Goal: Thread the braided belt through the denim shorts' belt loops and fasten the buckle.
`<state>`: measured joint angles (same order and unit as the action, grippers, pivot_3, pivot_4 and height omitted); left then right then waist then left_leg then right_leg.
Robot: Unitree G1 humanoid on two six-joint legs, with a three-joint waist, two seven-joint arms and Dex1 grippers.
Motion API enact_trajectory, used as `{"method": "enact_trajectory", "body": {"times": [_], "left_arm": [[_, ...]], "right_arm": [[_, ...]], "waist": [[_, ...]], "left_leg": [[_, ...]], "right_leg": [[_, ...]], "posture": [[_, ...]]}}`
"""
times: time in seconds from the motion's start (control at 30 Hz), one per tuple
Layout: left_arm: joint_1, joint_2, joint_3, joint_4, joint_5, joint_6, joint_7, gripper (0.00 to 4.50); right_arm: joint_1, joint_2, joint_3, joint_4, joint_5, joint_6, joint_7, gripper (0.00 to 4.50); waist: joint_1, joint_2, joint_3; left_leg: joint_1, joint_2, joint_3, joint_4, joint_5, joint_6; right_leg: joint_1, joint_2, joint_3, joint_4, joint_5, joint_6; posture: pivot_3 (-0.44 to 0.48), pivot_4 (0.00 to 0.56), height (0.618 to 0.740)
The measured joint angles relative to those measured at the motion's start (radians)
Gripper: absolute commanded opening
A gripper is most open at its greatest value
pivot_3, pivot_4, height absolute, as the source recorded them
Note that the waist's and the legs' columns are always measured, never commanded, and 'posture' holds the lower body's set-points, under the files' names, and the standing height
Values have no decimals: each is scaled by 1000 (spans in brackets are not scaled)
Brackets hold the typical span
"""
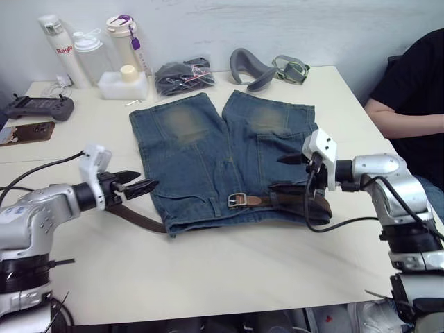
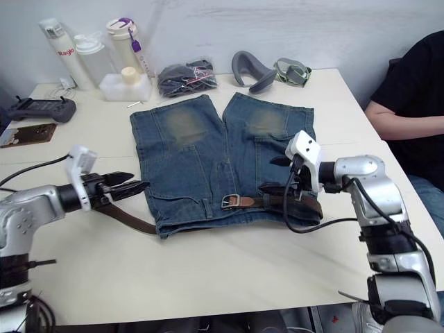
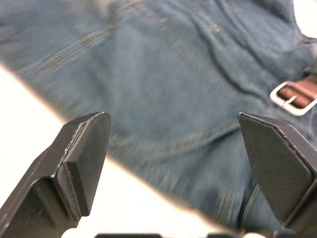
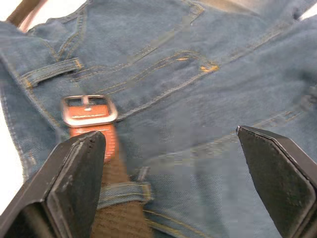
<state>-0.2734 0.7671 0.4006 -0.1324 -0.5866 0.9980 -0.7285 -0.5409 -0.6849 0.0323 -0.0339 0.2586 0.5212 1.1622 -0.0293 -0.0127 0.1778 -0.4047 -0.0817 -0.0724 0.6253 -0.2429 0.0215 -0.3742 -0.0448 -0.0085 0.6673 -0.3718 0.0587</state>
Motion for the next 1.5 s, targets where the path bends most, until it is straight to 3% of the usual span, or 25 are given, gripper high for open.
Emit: {"method": "enact_trajectory", "body": {"times": [0.13,0.17,0.37,0.47,0.63,0.87,1.1,1.2,1.47,1.5], "left_arm": [[17,-33,64,-12,6,-22,103,4478],[17,-49,83,-12,2,-12,124,4478],[-46,-162,198,-12,-29,195,368,4478],[-197,-205,306,34,2,380,539,4478],[-461,-336,448,86,139,421,840,4478],[-605,-453,425,124,364,449,1125,4478],[-659,-532,418,256,486,434,1239,4478],[-679,-562,425,264,519,418,1277,3735],[-703,-604,441,222,559,444,1287,35],[-703,-598,433,221,548,447,1258,35]], "right_arm": [[24,3,1,-51,27,22,-30,4500],[12,3,1,-54,37,39,-34,4500],[-36,-17,13,-64,92,135,-14,4500],[-57,-40,26,-89,124,155,24,4500],[-86,-50,41,-100,145,159,41,4500],[-89,-49,50,-99,140,149,25,4500],[-89,-49,50,-98,130,129,-11,4500],[-88,-58,58,-98,112,112,-16,4500],[-83,-84,61,-167,123,138,-23,4500],[-83,-88,61,-168,125,139,-24,4500]], "waist": [[-10,2,1],[-3,3,2],[35,3,2],[43,1,3],[51,-7,6],[54,-13,9],[53,-17,11],[54,-17,11],[56,-19,12],[56,-19,12]], "left_leg": [[-1,-35,-53,-19,26,2],[0,-34,-52,-17,30,-5],[-3,-34,-50,-14,27,-4],[-4,-34,-48,-13,27,-3],[-3,-33,-45,-11,26,-5],[-3,-30,-38,-10,25,-5],[-4,-27,-31,-10,24,-6],[-4,-27,-29,-9,24,-6],[-5,-27,-27,-9,23,-7],[-5,-27,-27,-9,23,-7]], "right_leg": [[14,-30,-49,-8,-4,1],[13,-30,-42,-8,-5,2],[12,-29,-39,-9,-5,3],[12,-28,-38,-9,-6,5],[12,-27,-38,-8,-6,6],[10,-27,-37,-7,-6,7],[5,-26,-35,-3,-6,7],[4,-26,-33,-2,-6,7],[2,-26,-30,-1,-6,7],[1,-26,-30,0,-6,7]], "posture": [[0,150,740],[0,150,740],[0,150,740],[0,150,740],[0,150,740],[0,150,740],[0,150,740],[0,150,740],[0,150,740],[0,150,740]]}}
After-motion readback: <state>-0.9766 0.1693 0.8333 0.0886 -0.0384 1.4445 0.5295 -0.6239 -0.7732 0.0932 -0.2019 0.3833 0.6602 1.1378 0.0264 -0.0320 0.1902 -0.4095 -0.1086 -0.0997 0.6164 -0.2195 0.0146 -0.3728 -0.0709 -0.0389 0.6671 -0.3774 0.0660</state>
